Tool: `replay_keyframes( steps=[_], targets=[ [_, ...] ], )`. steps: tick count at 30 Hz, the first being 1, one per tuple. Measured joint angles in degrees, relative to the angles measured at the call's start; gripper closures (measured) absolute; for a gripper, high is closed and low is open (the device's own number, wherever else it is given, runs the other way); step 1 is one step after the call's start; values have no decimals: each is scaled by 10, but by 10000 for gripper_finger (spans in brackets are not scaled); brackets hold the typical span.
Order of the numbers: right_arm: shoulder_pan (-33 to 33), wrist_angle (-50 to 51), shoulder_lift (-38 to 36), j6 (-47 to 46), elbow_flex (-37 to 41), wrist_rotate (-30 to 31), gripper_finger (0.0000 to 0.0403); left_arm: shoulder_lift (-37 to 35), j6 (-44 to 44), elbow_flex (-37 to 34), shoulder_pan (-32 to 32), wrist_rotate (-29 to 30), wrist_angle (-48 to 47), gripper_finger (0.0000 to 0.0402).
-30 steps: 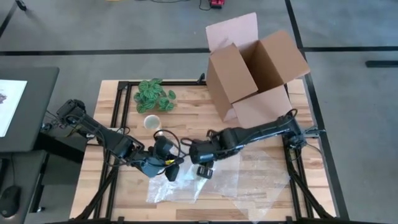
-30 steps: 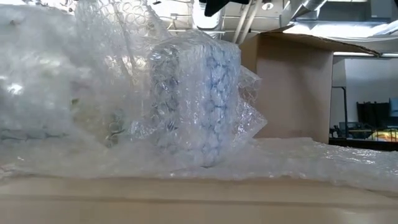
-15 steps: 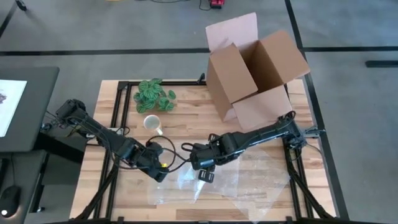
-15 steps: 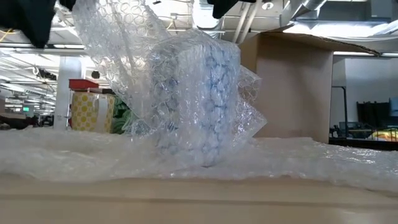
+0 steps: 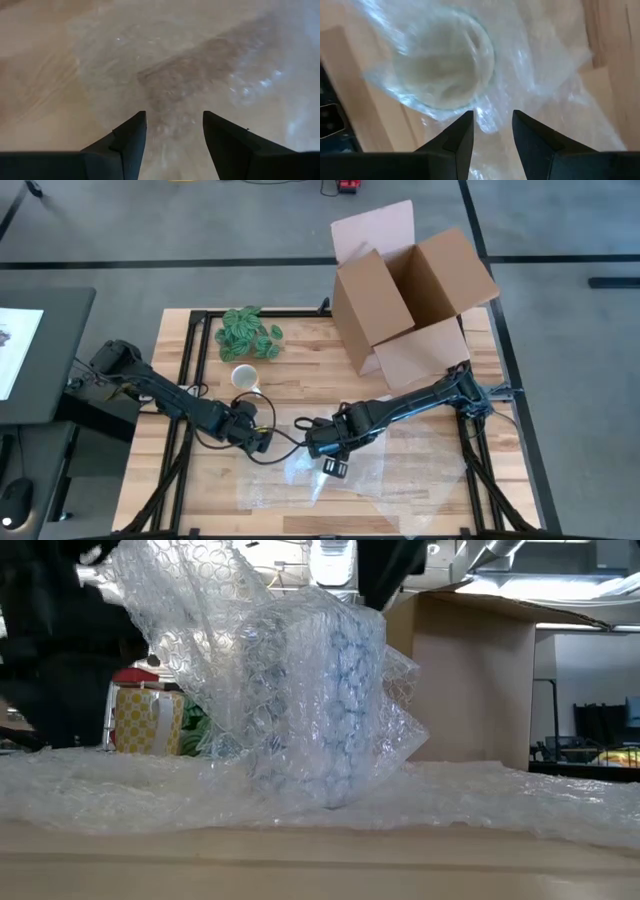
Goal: Wrap mug
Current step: Wrap the blue mug with bubble wrap
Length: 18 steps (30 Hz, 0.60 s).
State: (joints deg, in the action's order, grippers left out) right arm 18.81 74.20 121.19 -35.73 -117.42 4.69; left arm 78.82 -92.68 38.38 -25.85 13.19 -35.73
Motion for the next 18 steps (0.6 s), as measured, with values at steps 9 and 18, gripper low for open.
replay_keyframes(
  steps=[9,18],
  targets=[
    [8,18,0,-41,20,-2,280,0,37,-31,1,1,35,316],
    [7,-61,-1,-50,77,-32,290,-1,102,20,-8,9,58,400]
  ],
)
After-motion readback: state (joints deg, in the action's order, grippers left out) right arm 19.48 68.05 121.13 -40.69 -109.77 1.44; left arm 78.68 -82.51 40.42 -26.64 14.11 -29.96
